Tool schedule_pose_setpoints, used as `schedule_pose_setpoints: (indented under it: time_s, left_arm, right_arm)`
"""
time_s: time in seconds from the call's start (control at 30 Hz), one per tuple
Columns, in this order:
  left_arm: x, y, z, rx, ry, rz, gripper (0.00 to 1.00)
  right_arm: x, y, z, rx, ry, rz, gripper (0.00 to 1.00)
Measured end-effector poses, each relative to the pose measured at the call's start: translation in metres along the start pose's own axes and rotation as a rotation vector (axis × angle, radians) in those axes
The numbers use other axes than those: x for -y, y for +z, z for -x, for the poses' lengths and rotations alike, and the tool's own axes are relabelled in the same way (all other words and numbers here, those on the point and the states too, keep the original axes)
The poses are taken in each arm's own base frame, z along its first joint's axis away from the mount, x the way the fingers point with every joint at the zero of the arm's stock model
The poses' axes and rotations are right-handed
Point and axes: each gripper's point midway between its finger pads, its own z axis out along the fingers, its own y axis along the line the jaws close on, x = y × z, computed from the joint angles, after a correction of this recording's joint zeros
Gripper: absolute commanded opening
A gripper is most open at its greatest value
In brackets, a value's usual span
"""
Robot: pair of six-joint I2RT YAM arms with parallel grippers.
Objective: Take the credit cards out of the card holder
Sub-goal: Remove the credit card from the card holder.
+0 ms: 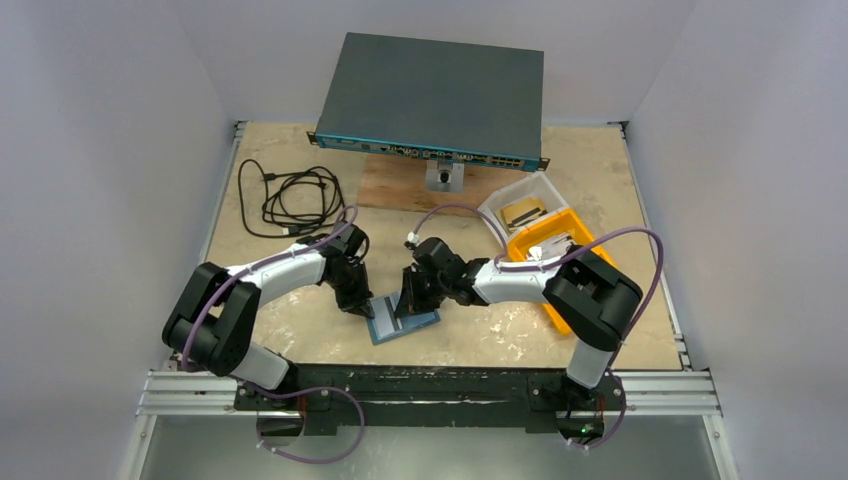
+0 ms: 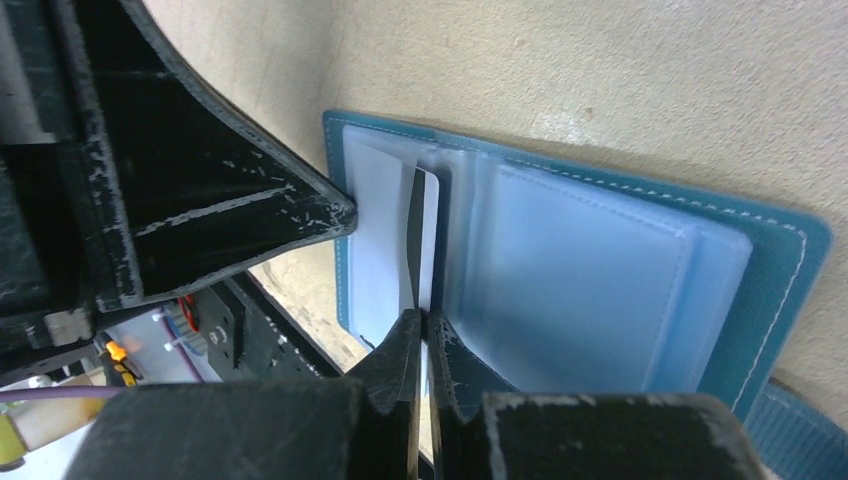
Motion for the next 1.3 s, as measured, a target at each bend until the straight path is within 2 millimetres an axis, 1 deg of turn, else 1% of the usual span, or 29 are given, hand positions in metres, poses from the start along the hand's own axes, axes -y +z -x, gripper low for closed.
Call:
schedule_pose_setpoints:
  time_s: [0.2,0.43,0.47,0.53,0.6,0.67,0.83,1.0,1.23,1.3]
  left_arm:
    - [-0.003,0.000,0.001,-0.003,-0.004,0.012,0.00]
    - [-0.003,0.000,0.001,-0.003,0.000,0.013,0.00]
    - [-0.003,0.000,0.001,-0.003,0.001,0.013,0.00]
    - [-0.003,0.000,0.001,-0.004,0.000,0.012,0.00]
    - [-0.003,0.000,0.001,-0.006,-0.001,0.011,0.00]
    - [-0.003,0.000,0.001,-0.008,-0.003,0.010,0.00]
    - [-0.003,0.000,0.001,-0.011,-0.004,0.007,0.00]
    - [-0.003,0.001,0.001,-0.011,-0.004,0.007,0.00]
    - [-0.002,-0.001,0.001,-0.008,0.006,0.000,0.00]
    - [-0.002,-0.003,0.003,0.009,0.013,-0.004,0.03]
  right_arm:
    - [-0.005,-0.009,0.003,0.033,0.011,0.013,0.00]
    - [0.005,-0.012,0.002,0.043,0.028,-0.009,0.00]
    - [0.006,-0.012,0.001,0.043,0.032,-0.012,0.02]
    - [0.011,-0.013,0.000,0.042,0.042,-0.019,0.13]
    - [0.015,-0.014,-0.001,0.043,0.051,-0.022,0.22]
    - [0.018,-0.013,-0.003,0.037,0.059,-0.020,0.26]
    - [0.012,-0.009,-0.001,0.031,0.061,0.030,0.28]
    - [0.011,-0.002,-0.002,0.013,0.076,0.061,0.28]
    - [0.011,-0.001,-0.002,0.009,0.091,0.078,0.24]
    - [0.012,-0.001,-0.002,0.011,0.096,0.079,0.23]
